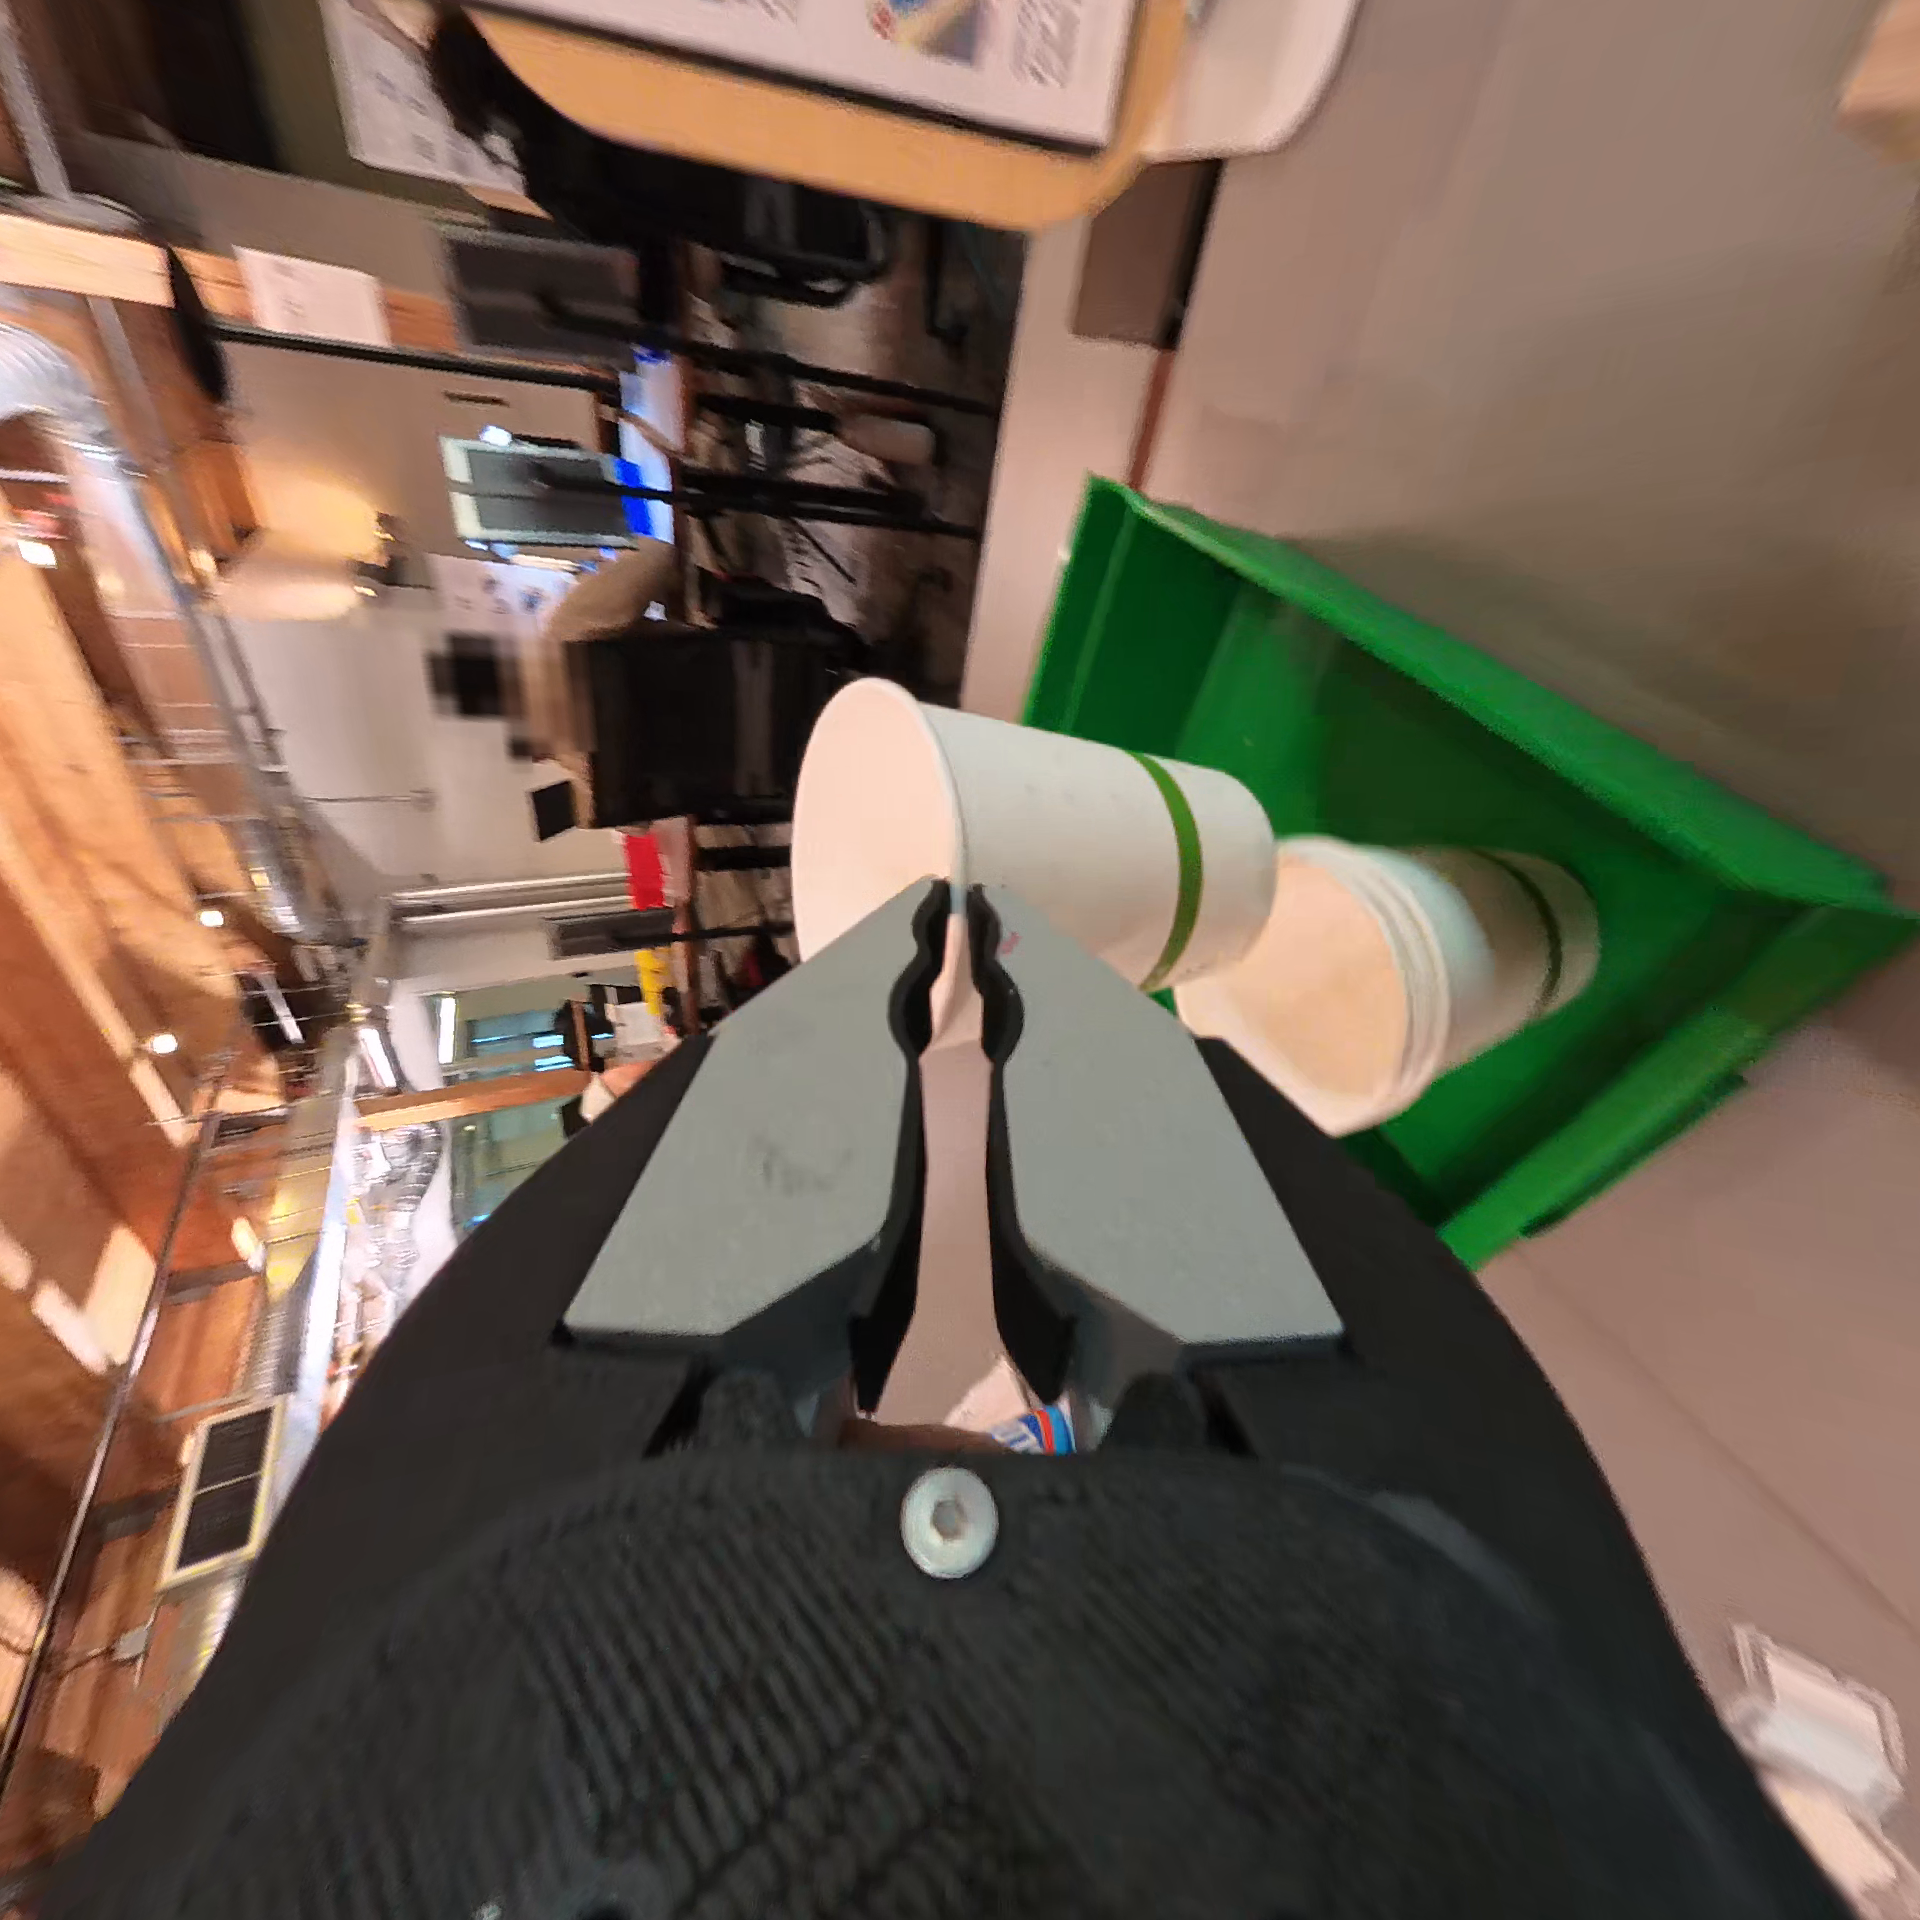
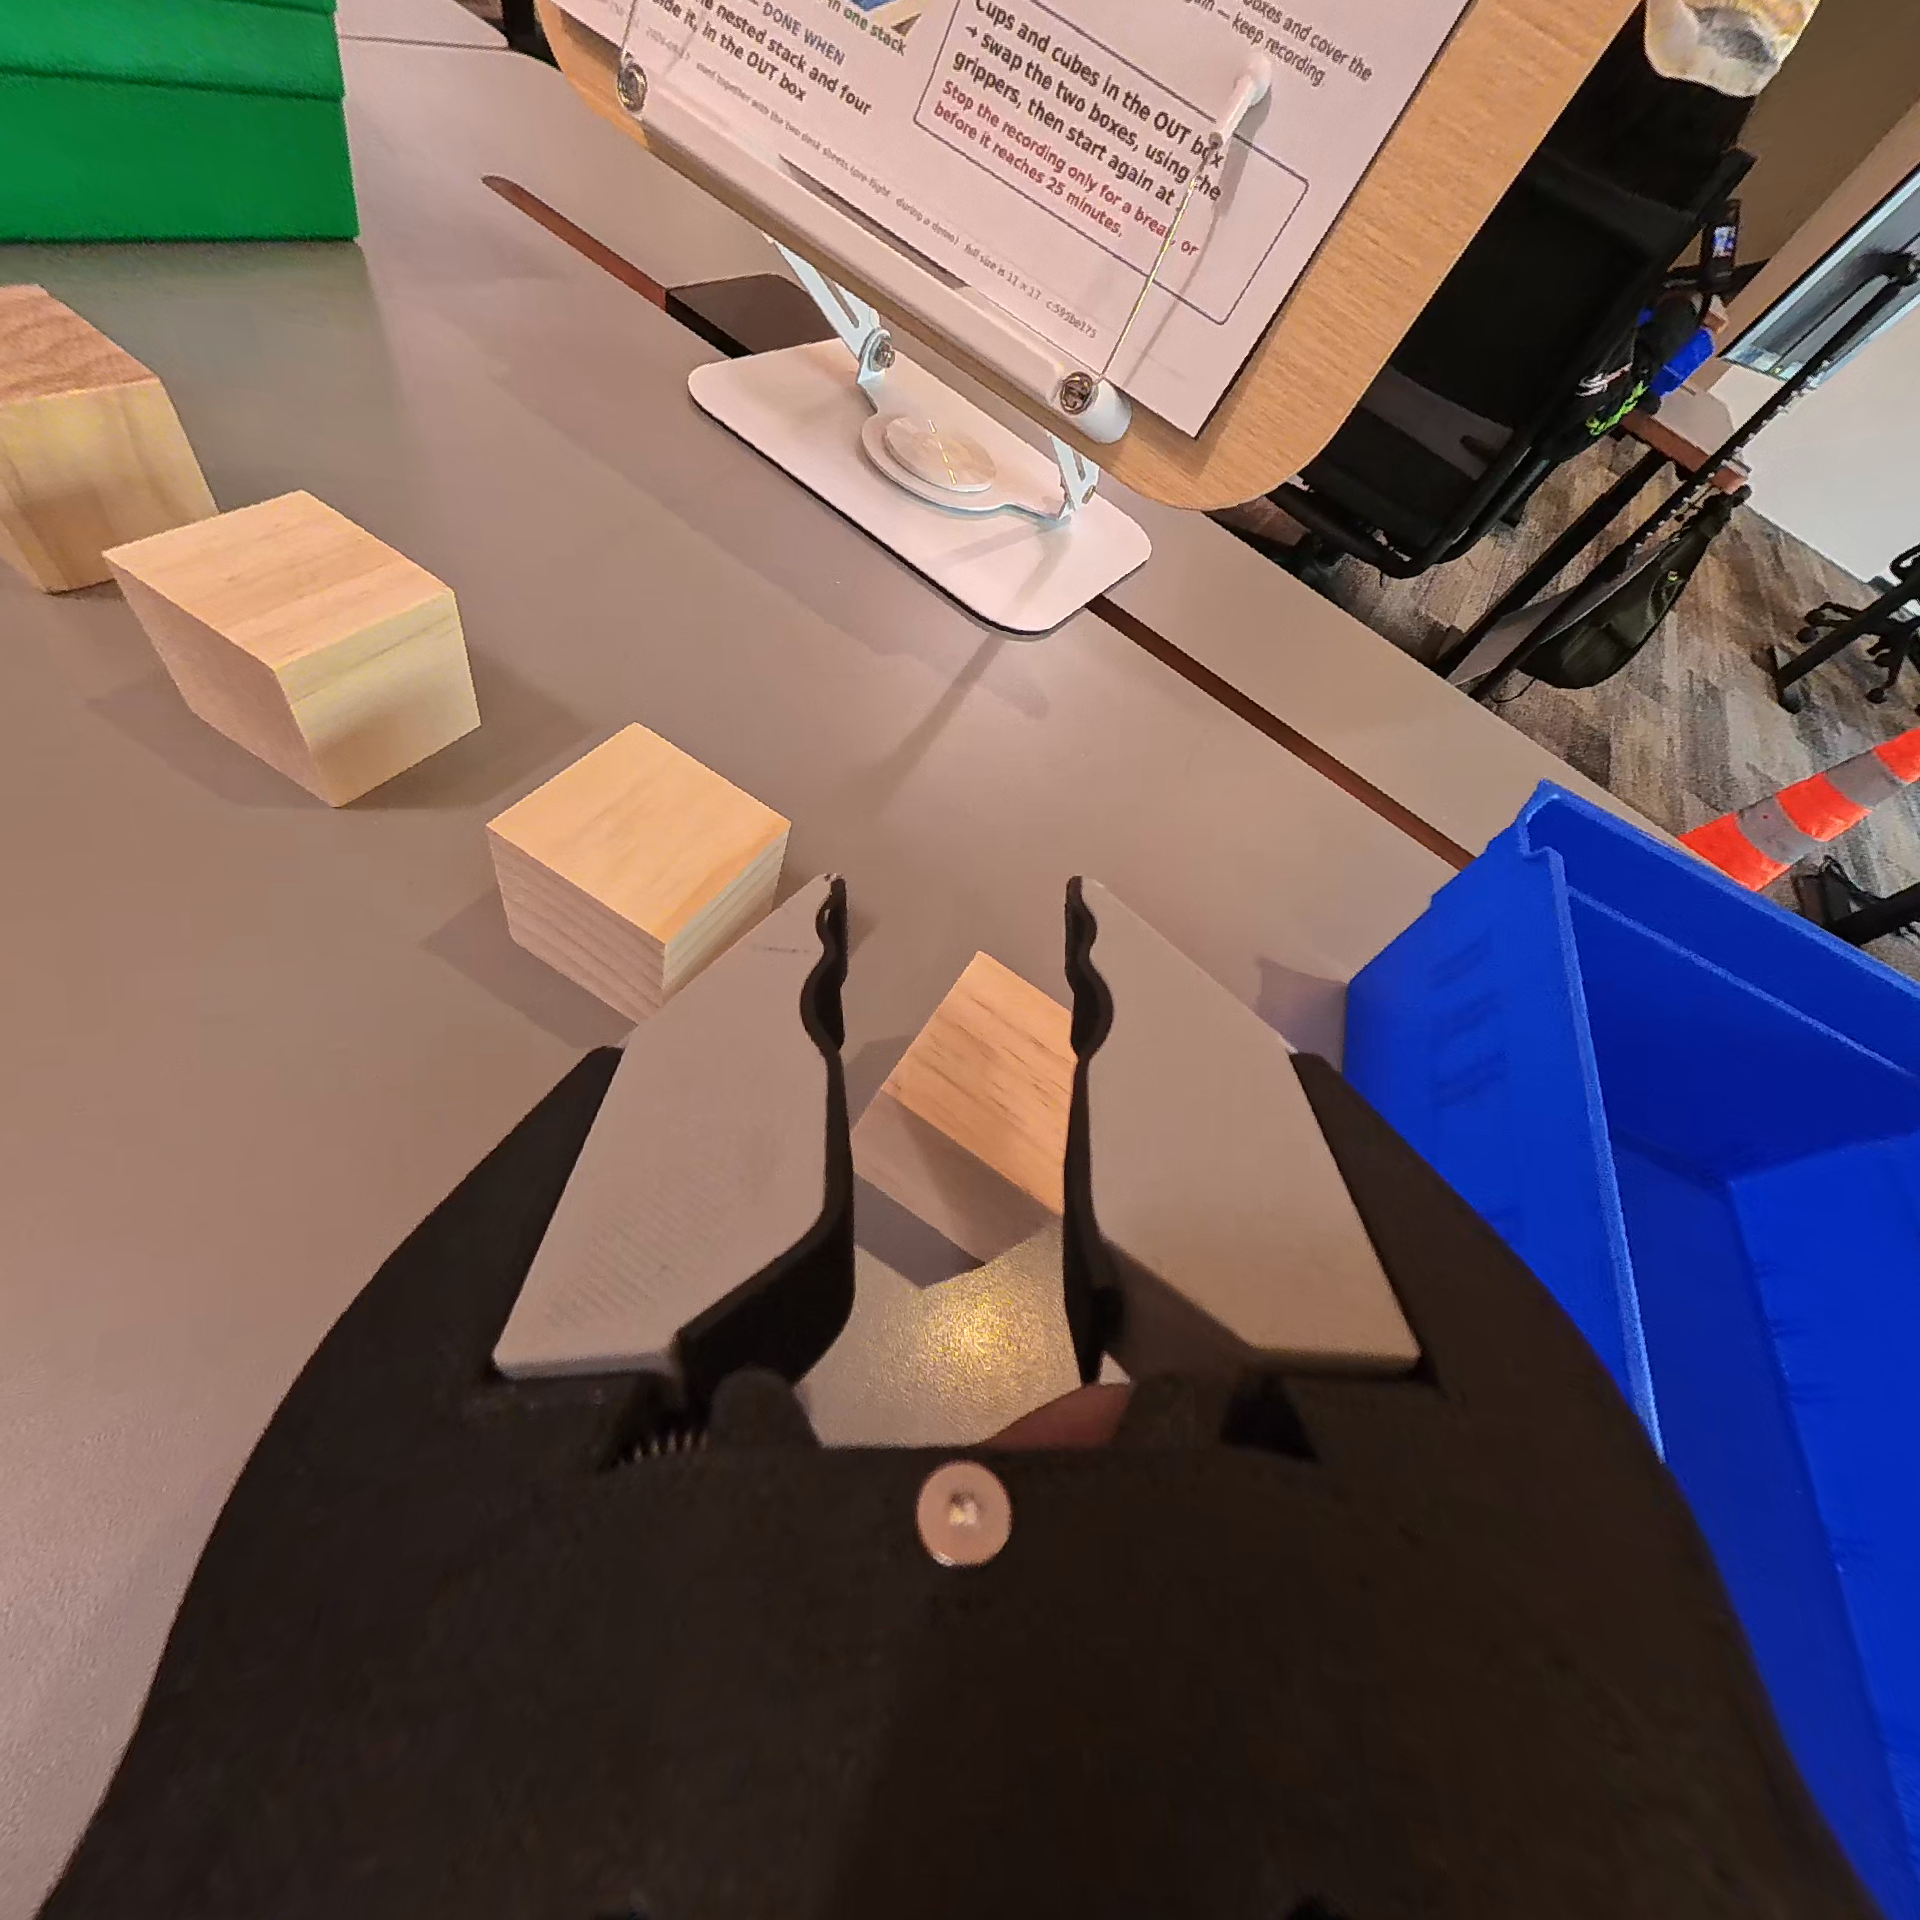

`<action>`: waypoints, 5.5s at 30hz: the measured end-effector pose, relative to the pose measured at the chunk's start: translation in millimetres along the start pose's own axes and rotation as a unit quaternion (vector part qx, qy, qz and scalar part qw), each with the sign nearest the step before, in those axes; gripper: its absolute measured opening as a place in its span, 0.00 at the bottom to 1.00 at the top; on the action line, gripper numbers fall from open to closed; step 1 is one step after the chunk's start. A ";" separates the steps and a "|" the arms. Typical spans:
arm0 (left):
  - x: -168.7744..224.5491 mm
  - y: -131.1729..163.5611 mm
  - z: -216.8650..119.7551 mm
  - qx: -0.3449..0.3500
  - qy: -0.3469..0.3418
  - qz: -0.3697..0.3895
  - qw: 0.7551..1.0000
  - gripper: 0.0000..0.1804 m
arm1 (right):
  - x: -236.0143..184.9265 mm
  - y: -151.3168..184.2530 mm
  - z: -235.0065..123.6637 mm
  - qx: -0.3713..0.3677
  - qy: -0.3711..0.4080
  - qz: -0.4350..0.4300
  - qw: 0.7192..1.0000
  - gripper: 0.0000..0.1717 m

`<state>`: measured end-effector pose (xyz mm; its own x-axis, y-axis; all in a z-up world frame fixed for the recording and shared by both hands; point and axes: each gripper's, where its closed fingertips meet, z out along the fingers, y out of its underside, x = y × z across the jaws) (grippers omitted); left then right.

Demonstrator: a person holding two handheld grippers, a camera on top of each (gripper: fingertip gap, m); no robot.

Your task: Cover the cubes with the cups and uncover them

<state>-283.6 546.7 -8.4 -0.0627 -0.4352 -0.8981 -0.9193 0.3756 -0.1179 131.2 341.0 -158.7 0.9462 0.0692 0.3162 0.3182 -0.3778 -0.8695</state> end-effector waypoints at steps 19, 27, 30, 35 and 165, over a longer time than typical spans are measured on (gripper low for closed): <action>7.6 -244.5 -128.9 0.420 -0.122 -0.247 0.865 0.01 | -107.0 -94.8 -66.1 0.221 -0.402 0.213 0.863 0.44; 77.1 -288.2 -136.8 0.508 -0.043 -0.285 0.812 0.00 | -119.2 -130.1 -103.9 0.289 -0.576 0.341 0.685 0.54; 91.6 -293.1 -130.0 0.524 -0.013 -0.294 0.799 0.00 | -117.0 -130.6 -88.7 0.277 -0.551 0.368 0.696 0.56; 104.3 -285.4 -115.2 0.533 0.015 -0.319 0.784 0.00 | -91.2 -128.3 -76.6 0.295 -0.543 0.437 0.654 0.40; 209.2 -310.6 -3.4 0.380 0.152 -0.384 0.827 0.20 | 33.3 6.8 9.5 -0.009 0.038 0.177 0.983 0.48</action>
<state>-12.5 336.2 -158.3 0.2256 -0.9272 -0.2990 -0.2299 0.2476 -0.9412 165.5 349.5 -157.7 0.9901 -0.1385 0.0220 -0.0328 -0.3813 -0.9239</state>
